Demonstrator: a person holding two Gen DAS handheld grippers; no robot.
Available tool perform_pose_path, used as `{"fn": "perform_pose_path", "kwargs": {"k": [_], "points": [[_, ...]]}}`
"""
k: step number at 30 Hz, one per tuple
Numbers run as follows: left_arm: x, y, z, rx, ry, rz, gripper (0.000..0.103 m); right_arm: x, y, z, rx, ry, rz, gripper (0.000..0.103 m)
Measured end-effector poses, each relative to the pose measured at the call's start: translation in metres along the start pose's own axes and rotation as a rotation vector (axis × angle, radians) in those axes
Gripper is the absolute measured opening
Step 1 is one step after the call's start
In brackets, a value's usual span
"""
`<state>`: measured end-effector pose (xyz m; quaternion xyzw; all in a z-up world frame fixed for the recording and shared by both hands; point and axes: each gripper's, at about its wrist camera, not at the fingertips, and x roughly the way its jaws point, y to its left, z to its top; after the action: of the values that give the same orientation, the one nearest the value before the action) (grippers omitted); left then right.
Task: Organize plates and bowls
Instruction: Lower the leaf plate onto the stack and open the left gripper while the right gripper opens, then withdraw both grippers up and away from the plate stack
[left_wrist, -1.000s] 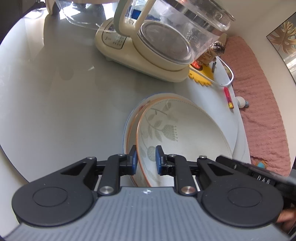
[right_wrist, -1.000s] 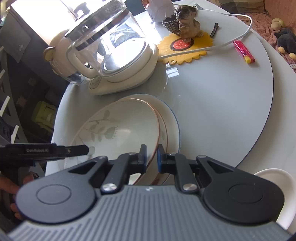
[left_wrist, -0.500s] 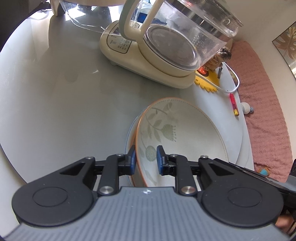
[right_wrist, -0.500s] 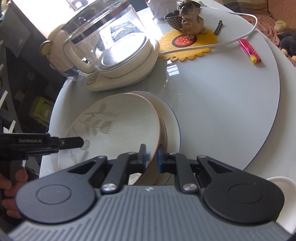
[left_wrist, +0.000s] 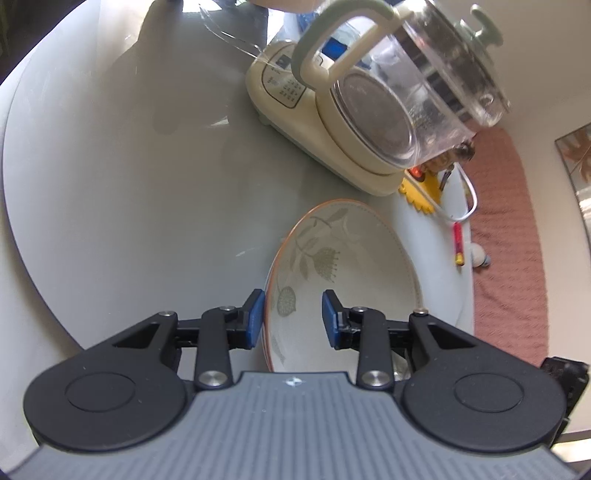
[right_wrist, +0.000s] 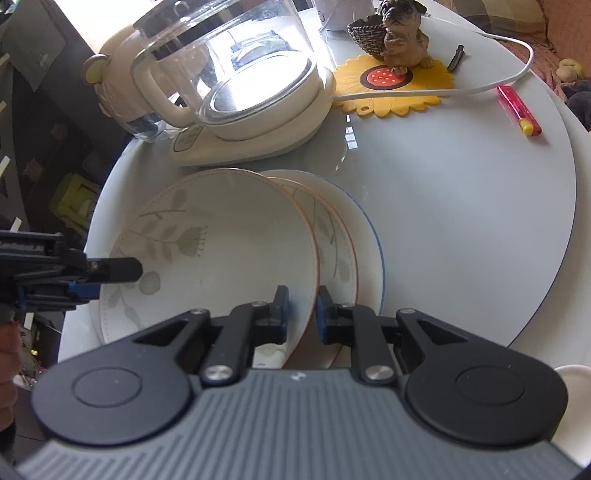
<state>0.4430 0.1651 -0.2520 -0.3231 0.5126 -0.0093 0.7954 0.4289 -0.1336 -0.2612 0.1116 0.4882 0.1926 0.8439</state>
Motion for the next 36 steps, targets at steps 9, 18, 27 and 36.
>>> {"fn": "perform_pose_path", "kwargs": {"k": [9, 18, 27, 36], "points": [[-0.027, -0.007, -0.008, 0.027, -0.049, 0.033, 0.037, 0.000, -0.001, 0.000, -0.010, 0.001, 0.009, 0.018], [-0.062, -0.017, -0.033, 0.058, -0.109, 0.077, 0.037, -0.004, 0.000, 0.003, 0.030, 0.008, -0.020, 0.018], [-0.101, -0.030, -0.053, 0.111, -0.134, 0.044, 0.037, -0.026, -0.003, -0.002, 0.070, -0.052, -0.061, 0.017], [-0.138, -0.042, -0.067, 0.198, -0.141, -0.012, 0.037, -0.037, 0.005, -0.007, 0.143, -0.075, -0.163, 0.020]]}}
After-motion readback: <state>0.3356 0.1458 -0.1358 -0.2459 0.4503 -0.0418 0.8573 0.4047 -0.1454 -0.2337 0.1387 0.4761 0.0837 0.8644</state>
